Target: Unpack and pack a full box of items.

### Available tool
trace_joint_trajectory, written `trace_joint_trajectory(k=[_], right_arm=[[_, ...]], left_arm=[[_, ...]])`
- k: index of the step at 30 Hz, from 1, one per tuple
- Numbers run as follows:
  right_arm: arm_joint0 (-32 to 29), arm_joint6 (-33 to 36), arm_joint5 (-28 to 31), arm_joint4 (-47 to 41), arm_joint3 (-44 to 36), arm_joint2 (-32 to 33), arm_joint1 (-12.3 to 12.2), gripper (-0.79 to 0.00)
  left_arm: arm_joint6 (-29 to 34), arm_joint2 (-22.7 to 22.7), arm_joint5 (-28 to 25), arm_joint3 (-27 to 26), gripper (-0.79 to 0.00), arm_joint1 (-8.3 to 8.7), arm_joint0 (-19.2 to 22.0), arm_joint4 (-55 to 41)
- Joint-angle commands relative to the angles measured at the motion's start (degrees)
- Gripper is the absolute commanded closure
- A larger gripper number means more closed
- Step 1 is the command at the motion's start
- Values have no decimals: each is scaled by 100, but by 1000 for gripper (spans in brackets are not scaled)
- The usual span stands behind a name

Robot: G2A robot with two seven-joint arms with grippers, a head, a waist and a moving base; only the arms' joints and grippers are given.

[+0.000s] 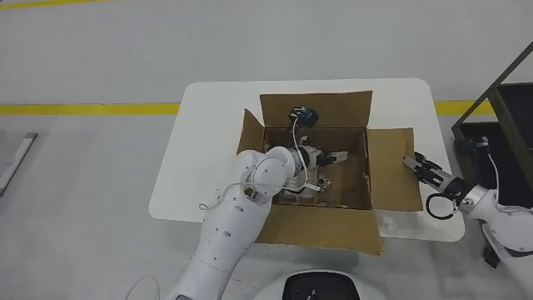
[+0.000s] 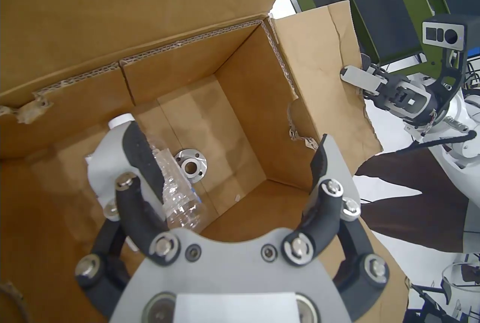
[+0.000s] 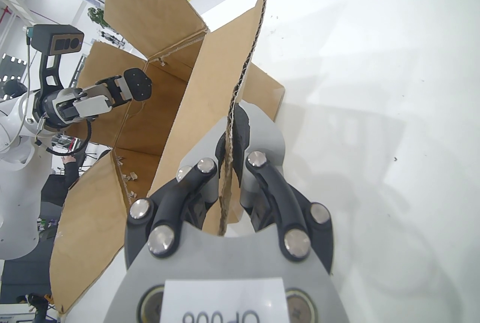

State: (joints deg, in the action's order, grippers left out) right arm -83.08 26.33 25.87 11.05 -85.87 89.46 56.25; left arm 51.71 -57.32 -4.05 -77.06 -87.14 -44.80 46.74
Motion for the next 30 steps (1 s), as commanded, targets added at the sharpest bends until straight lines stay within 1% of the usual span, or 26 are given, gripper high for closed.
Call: trace_joint_trajectory(k=[1,4,8,10,11,12,15,27,30], right_arm=[[9,-4,17,15,-5,-3,2,0],[18,-15,32,18,-10,1,6,0],[35,-15,70,64,-27,-6,10,0],[42,-32,80,83,-32,-14,14,0],[42,-40,84,85,-30,-18,16,0],[42,-45,84,89,-30,-20,18,0],[46,-45,104,96,-41,-30,22,0],[26,-75,222,79,-68,-21,37,0],[26,-86,265,94,-91,-20,39,0]], left_arm=[[-50,58,145,23,-785,11,-56,286],[49,213,484,-27,-785,7,-30,715],[649,519,1520,63,-785,-36,140,1547],[913,696,1835,79,-785,-74,223,1826],[1144,789,1966,172,-785,-93,257,1937],[1326,888,2005,199,-785,-120,321,1999],[1433,999,2089,278,-785,-175,373,1955],[1433,999,2089,278,-785,-175,373,1955],[1309,959,2068,299,-785,-175,264,1901]])
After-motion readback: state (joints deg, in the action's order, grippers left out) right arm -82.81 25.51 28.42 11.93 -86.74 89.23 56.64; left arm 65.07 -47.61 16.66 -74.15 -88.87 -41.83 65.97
